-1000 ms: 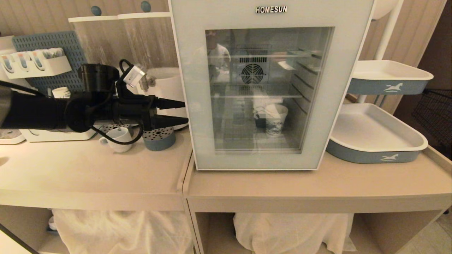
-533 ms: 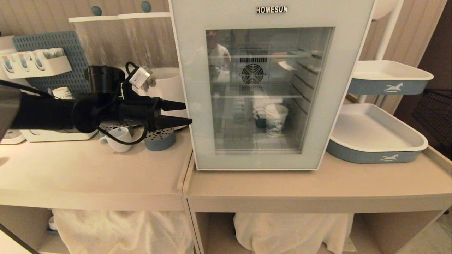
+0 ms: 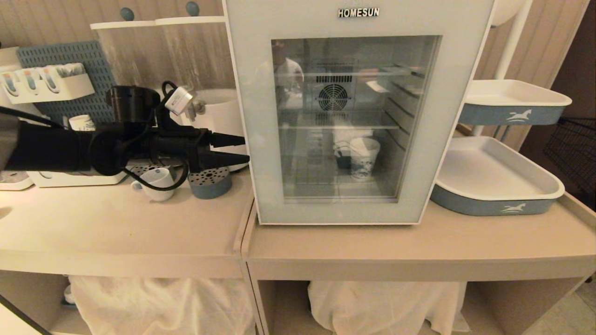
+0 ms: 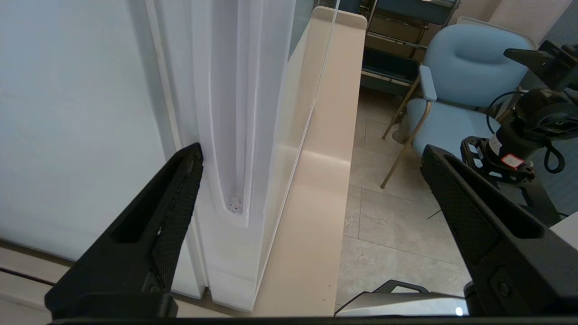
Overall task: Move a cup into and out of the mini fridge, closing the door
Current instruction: Open the freezer door
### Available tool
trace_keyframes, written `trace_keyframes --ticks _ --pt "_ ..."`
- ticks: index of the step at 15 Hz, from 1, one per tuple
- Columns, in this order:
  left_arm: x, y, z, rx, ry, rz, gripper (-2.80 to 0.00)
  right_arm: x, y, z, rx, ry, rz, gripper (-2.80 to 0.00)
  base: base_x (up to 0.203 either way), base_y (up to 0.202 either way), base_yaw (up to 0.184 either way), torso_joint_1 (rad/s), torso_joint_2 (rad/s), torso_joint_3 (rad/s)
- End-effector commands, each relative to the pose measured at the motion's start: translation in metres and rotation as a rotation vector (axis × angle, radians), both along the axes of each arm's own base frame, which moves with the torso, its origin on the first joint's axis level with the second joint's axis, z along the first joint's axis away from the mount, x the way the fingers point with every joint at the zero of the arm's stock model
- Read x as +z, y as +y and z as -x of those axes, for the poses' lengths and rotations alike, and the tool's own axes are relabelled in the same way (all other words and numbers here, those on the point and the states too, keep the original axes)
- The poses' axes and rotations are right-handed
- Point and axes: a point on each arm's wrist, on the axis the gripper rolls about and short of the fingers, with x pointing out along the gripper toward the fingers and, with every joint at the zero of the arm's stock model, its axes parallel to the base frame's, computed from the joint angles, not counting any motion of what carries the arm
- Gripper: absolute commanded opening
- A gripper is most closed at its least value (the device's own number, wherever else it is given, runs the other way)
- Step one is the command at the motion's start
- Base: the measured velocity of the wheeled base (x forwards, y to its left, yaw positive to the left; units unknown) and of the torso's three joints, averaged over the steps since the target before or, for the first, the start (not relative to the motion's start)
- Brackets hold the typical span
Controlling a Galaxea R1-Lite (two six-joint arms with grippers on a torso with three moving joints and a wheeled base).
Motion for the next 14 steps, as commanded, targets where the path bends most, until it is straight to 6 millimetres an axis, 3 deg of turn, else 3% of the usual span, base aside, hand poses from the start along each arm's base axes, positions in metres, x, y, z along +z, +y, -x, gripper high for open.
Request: trace_keyframes --ticks 1,14 --pt "0.005 0.0 0.006 -0.015 -0.01 0.005 0.0 -0.004 0.0 -0.001 0.001 0.014 0.0 -2.8 0.0 0.0 0.0 0.0 0.0 0.0" --pt "0.005 -0.008 0.024 -0.064 0.016 0.01 0.0 -0.004 0.0 -0.001 0.001 0.013 0.002 -2.8 0.0 0.0 0.0 0.0 0.0 0.0"
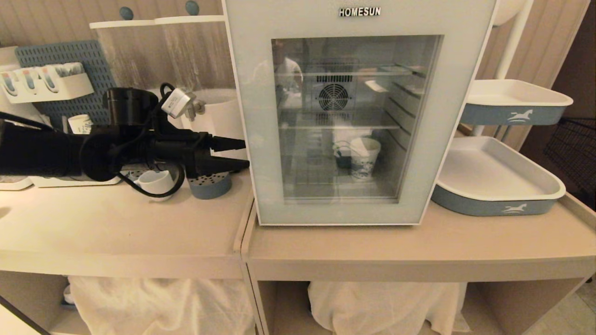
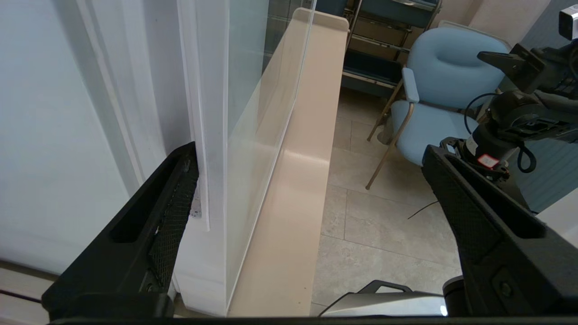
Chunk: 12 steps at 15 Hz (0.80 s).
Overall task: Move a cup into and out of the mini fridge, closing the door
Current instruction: Open the freezer door
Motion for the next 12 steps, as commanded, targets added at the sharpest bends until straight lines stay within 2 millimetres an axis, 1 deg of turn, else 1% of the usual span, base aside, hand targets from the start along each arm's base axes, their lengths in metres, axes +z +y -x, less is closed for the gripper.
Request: trace_keyframes --ticks 1,3,6,7,12 --pt "0.006 0.0 0.008 -0.015 -0.009 0.006 0.0 -0.004 0.0 -0.001 0.001 0.015 0.0 -2.8 0.0 0.0 0.0 0.0 0.0 0.0" --pt "0.011 0.001 0.015 -0.015 -0.016 0.007 0.0 -0.004 0.0 -0.001 0.001 0.015 0.0 -2.8 0.0 0.0 0.0 0.0 0.0 0.0" --pt "0.012 0.002 0.025 -0.015 -0.012 0.006 0.0 -0.004 0.0 -0.001 0.001 0.015 0.0 -2.8 0.0 0.0 0.0 0.0 0.0 0.0" --pt "0.013 0.003 0.032 -0.017 -0.009 0.006 0.0 -0.004 0.0 -0.001 0.001 0.015 0.0 -2.8 0.0 0.0 0.0 0.0 0.0 0.0" --pt "0.014 -0.013 0.062 -0.067 0.001 -0.001 0.0 -0.004 0.0 -0.001 0.001 0.016 -0.001 -2.8 0.0 0.0 0.0 0.0 0.0 0.0"
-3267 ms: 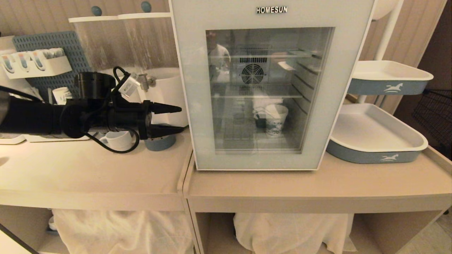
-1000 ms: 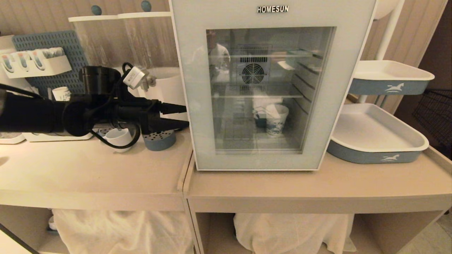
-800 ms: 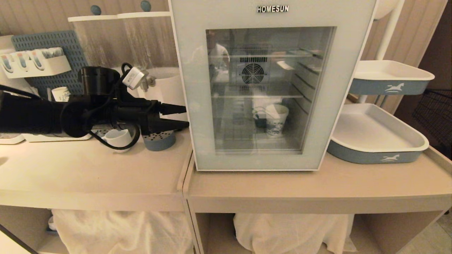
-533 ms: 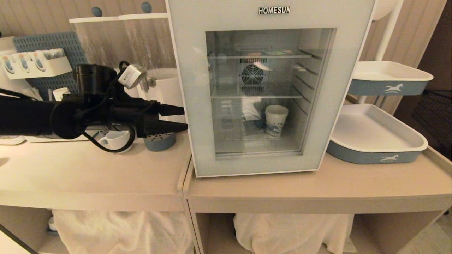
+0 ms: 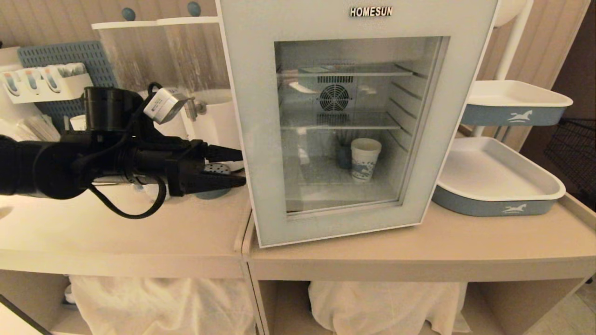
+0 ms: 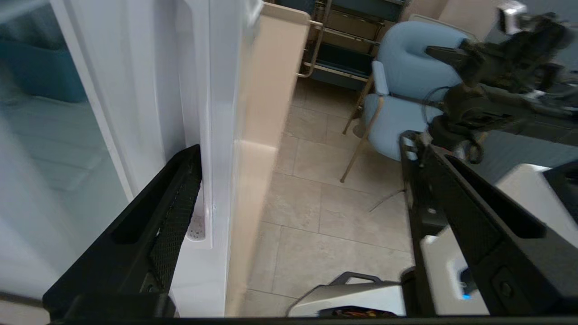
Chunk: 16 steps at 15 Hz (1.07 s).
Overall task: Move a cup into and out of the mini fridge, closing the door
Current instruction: Open the freezer door
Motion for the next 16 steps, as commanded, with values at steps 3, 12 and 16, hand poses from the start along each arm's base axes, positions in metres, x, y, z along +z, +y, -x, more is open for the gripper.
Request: trace_keyframes --ticks 3,12,16 --pt "0.005 -0.01 0.027 -0.054 -0.009 0.003 0.0 -0.004 0.0 -0.001 0.0 0.015 -0.001 -2.8 0.0 0.0 0.0 0.0 0.0 0.0" --pt "-0.005 -0.046 0.083 -0.153 0.011 -0.042 0.0 -0.004 0.0 -0.001 0.0 0.015 -0.002 -2.8 0.0 0.0 0.0 0.0 0.0 0.0" --pt "-0.004 -0.08 0.126 -0.269 -0.004 -0.072 0.0 -0.004 0.0 -0.001 0.0 0.015 -0.002 -2.8 0.0 0.0 0.0 0.0 0.0 0.0"
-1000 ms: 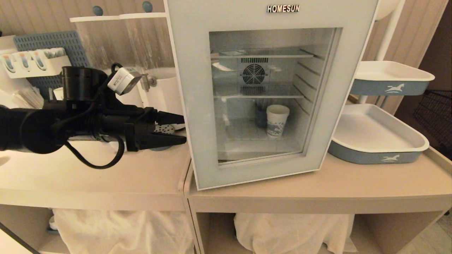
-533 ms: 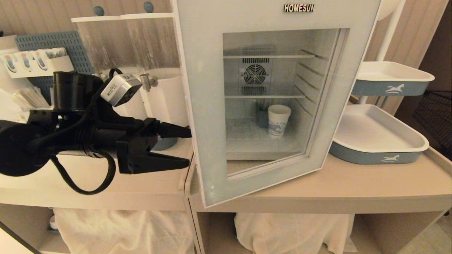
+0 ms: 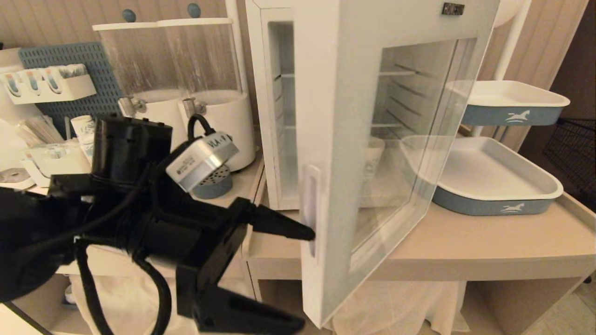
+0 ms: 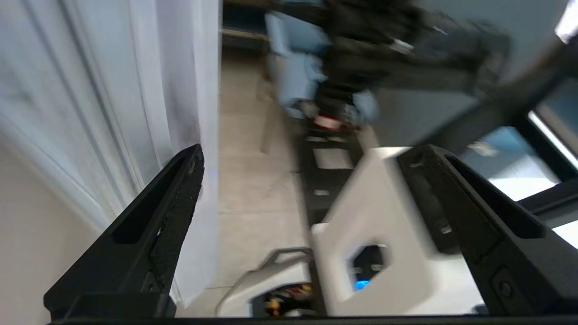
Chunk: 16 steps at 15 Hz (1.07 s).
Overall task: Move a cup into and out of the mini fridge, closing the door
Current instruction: Open the freezer door
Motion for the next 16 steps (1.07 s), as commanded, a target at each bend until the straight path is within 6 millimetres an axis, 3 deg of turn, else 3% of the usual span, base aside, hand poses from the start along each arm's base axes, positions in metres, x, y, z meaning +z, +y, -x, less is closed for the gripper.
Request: trace_keyframes --ticks 1,5,7,9,12,16 --pt "0.008 -0.004 0.021 -0.035 -0.028 0.009 0.0 -0.004 0.0 -0.001 0.0 0.015 0.002 -2.8 0.0 0.0 0.0 0.0 0.0 0.0" --pt "0.026 0.0 0.063 -0.115 -0.033 0.043 0.0 -0.004 0.0 -0.001 0.0 0.015 0.002 -2.8 0.0 0.0 0.0 0.0 0.0 0.0" --pt "0.026 0.0 0.067 -0.125 -0.02 0.041 0.0 -0.004 0.0 -0.001 0.0 0.014 0.003 -2.8 0.0 0.0 0.0 0.0 0.0 0.0" --pt "0.037 0.004 0.097 -0.158 -0.05 0.07 0.0 -0.004 0.0 -0.001 0.0 0.014 0.003 -2.8 0.0 0.0 0.0 0.0 0.0 0.0" --pt "0.035 0.01 0.102 0.071 -0.072 0.027 0.0 -0.004 0.0 -0.001 0.0 0.014 0.003 -2.8 0.0 0.0 0.0 0.0 0.0 0.0" --pt "0.032 0.04 0.095 0.621 -0.12 -0.018 0.0 -0.004 0.0 -0.001 0.0 0.014 0.002 -2.8 0.0 0.0 0.0 0.0 0.0 0.0"
